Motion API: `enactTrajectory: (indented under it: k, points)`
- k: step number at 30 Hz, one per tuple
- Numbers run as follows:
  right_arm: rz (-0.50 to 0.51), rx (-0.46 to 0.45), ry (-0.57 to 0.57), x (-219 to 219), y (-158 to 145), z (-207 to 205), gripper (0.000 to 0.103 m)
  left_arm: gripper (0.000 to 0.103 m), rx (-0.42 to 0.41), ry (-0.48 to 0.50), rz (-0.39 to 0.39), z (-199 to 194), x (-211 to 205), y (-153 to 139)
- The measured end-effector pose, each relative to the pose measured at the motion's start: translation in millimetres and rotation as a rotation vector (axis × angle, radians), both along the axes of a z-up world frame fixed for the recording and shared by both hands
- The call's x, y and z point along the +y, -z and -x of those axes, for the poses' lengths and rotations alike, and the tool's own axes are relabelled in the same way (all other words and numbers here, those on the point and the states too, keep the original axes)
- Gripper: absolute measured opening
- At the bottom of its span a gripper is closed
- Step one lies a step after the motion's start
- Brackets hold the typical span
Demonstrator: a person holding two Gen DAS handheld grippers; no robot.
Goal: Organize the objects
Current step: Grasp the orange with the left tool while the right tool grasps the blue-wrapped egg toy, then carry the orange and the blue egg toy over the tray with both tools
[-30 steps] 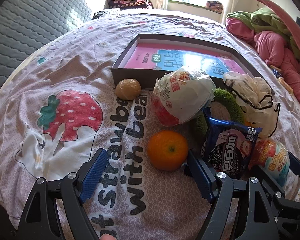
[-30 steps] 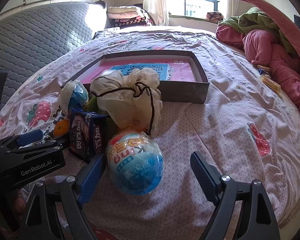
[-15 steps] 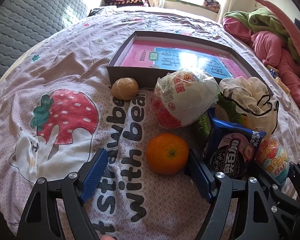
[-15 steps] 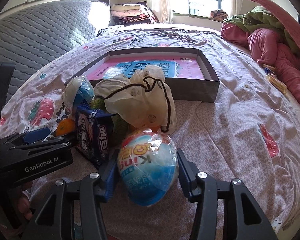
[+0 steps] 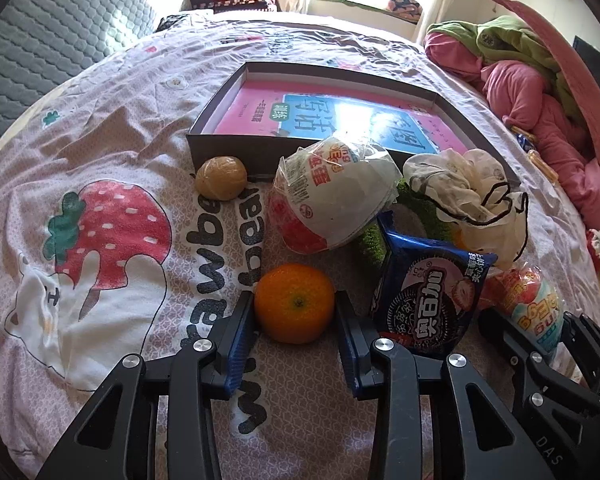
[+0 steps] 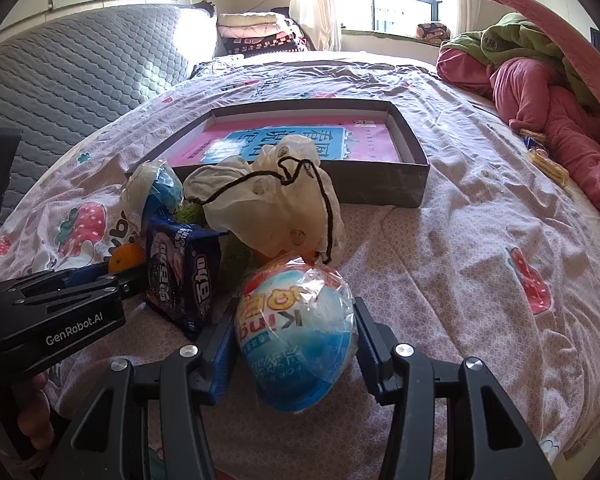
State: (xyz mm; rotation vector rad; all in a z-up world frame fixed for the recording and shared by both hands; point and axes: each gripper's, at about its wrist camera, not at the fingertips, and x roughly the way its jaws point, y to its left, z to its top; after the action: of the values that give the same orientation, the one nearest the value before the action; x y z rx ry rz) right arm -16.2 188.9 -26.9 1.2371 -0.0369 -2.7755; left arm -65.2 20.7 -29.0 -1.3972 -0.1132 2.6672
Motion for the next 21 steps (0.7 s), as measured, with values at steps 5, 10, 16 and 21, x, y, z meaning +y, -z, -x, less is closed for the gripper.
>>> enactTrajectory:
  k: [5,10,16,21]
  points:
    - [0.009,0.034,0.01,6.1,-8.0,-5.3,0.051,0.039,-0.003,0.005,-0.044,-5.0,-8.0,-5.7]
    - [0.012,0.072,0.008,9.0,-17.7,-10.2,0.051,0.039,0.024,0.008,-0.056,-11.2,-11.6,-14.6]
    - [0.003,0.102,0.014,10.9,-27.1,-12.3,0.051,0.039,0.051,0.013,-0.042,-15.0,-10.0,-24.4]
    - [0.001,0.136,0.019,13.0,-38.6,-14.4,0.051,0.039,0.084,0.009,-0.027,-18.0,-9.6,-33.0]
